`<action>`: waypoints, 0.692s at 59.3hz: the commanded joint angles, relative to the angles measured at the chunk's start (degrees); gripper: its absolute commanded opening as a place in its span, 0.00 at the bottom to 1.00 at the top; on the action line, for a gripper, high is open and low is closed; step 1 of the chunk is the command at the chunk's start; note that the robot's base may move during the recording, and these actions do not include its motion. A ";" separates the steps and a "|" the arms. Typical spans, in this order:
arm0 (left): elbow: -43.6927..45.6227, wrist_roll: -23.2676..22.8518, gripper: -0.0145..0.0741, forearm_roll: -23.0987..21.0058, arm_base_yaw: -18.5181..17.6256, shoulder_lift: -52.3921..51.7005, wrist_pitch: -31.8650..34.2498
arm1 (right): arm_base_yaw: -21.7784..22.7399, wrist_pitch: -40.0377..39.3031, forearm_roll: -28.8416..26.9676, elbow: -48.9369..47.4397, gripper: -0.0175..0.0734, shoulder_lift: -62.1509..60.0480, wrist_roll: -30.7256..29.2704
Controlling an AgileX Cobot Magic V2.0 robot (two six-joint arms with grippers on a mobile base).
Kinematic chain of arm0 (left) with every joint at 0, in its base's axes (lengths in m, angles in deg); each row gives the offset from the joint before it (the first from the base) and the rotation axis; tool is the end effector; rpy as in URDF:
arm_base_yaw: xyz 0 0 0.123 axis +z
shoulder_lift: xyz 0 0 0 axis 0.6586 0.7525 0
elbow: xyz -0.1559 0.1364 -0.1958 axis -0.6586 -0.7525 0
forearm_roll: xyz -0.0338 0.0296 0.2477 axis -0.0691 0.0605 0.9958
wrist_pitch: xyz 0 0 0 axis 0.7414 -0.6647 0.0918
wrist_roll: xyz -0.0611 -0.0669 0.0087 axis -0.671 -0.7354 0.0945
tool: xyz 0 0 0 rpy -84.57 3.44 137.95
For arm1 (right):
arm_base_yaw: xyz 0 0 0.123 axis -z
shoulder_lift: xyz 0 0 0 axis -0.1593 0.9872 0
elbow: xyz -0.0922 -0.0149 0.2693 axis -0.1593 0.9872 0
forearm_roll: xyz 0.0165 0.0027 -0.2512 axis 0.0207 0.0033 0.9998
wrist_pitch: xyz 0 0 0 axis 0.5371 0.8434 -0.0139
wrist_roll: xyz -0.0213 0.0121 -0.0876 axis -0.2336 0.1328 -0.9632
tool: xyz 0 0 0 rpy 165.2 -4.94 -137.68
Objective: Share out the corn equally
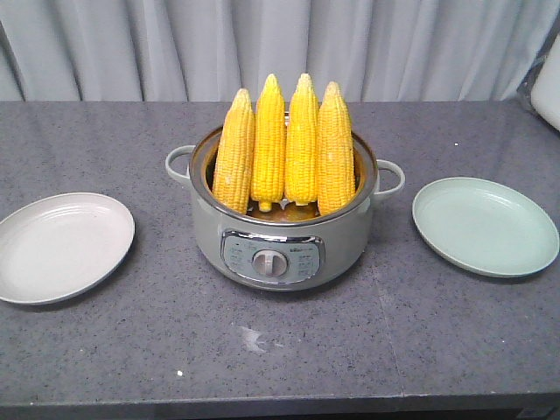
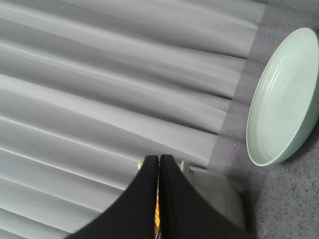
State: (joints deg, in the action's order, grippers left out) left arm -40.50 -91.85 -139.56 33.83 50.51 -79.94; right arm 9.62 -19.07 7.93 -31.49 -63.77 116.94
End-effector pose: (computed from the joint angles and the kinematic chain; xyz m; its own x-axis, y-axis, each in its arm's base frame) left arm 0.0560 -0.0017 0.2102 0.0183 -0.8149 -0.5793 0.1400 0.5758 -0.8055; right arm 0.0558 -0.0043 0.2101 0.0806 0.9701 -0.2288 -0.1186 0.2373 0.9642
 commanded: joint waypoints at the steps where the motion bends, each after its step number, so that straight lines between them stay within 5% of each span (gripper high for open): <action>1: 0.06 -5.74 0.16 -9.04 0.05 -0.82 4.92 | 0.01 -5.11 1.37 0.38 0.19 -0.37 -0.40; 6: 1.47 -7.90 0.16 -13.38 0.05 -0.82 4.44 | 0.01 -5.35 5.14 -1.58 0.19 -0.37 -0.40; 12: 5.74 -7.37 0.16 -11.96 0.05 -0.82 3.21 | 0.01 -4.39 14.89 -6.52 0.19 -0.37 -0.40; 29: 23.08 3.24 0.16 11.29 0.00 2.24 -7.43 | 0.01 14.23 43.34 -26.12 0.19 6.89 -3.09; 34: 27.37 5.11 0.16 14.08 0.00 6.56 -12.38 | 0.01 18.65 44.23 -31.11 0.19 10.63 -11.24; 41: 32.73 10.45 0.16 14.74 0.00 13.53 -18.64 | 0.01 22.23 38.40 -36.63 0.21 16.10 -26.37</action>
State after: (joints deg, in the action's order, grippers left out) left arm -12.55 -85.20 -125.41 33.83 58.65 -96.50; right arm 9.62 3.96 49.06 -63.34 -51.96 100.78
